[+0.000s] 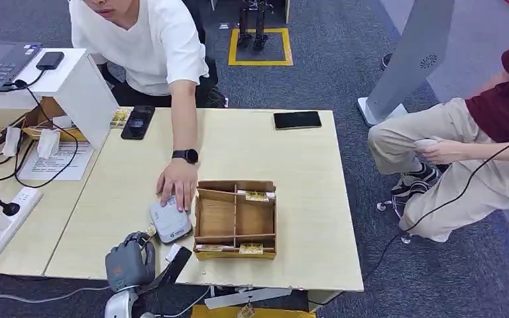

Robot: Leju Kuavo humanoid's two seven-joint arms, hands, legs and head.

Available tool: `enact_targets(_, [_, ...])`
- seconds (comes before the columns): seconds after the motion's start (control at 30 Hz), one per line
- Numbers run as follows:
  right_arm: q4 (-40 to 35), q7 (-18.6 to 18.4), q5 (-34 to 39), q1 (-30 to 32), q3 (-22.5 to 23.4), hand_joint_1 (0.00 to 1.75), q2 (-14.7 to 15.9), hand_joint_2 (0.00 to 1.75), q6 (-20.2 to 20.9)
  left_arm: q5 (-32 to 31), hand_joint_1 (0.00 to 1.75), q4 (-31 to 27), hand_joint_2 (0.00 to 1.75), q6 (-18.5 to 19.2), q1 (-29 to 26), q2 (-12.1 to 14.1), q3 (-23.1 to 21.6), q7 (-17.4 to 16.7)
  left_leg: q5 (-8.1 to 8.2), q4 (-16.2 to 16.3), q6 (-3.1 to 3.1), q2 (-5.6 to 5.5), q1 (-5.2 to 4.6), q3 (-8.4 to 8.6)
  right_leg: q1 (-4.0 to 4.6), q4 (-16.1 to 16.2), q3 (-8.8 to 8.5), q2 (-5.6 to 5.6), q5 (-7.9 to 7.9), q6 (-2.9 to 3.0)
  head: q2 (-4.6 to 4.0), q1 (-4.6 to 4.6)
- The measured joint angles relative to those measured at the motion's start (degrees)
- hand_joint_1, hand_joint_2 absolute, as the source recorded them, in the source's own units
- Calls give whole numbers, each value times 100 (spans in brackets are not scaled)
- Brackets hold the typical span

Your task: Pass the card to the sensor for recognition and then transmit it.

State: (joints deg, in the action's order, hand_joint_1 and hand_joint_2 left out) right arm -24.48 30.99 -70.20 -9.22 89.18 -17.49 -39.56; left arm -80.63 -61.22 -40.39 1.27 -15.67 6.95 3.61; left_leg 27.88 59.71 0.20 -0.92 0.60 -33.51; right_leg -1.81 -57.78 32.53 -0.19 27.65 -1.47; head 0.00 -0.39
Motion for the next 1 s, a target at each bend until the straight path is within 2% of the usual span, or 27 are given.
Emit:
enact_targets(0.27, [22,2,2,-3,0,0,0,175,0,98,175,24,175,0,0,4,-24,52,0,0,0,0,0,0,0,0,0,0,0,0,2,0])
enact_targets(0.33, [22,2,2,-4,0,0,0,175,0,282,175,26,175,0,0,4,-24,175,0,0,0,0,0,0,0,0,0,0,0,0,2,0])
enact_targets(0.4, [22,2,4,-4,0,0,0,175,0,664,175,31,175,0,1,-4,-24,440,0,0,0,0,0,0,0,0,0,-1,0,0,2,0])
enact_targets(0.5, [20,15,68,-3,0,0,0,175,0,2034,175,109,175,9,48,-39,-24,1113,0,0,0,0,0,1,0,0,0,-1,0,0,2,0])
enact_targets(0.6, [7,31,131,6,0,0,0,175,0,3440,175,118,175,180,79,-39,-123,1447,0,1,0,-1,0,2,0,0,1,-1,0,0,2,0])
enact_targets(0.67, [-11,15,149,8,0,0,0,175,0,4515,175,-59,175,451,89,-31,-374,1482,-1,1,1,-2,0,0,0,0,0,-3,0,0,2,2])
enact_targets(0.8, [-78,-7,192,29,0,0,0,175,0,6145,175,-742,175,900,34,24,-951,1438,-1,1,1,-4,0,-3,0,0,0,-5,0,0,2,0])
enact_targets(0.87, [-114,-7,203,32,0,0,-2,175,0,6700,175,-1072,175,1071,9,66,-1201,1438,-1,1,1,-3,0,-3,0,0,1,-3,0,0,2,0])
enact_targets(1.0, [-203,-13,240,39,0,0,-35,175,0,7425,175,-1609,175,1213,8,107,-1513,1335,0,1,1,-2,0,-3,0,0,2,0,0,0,2,0])
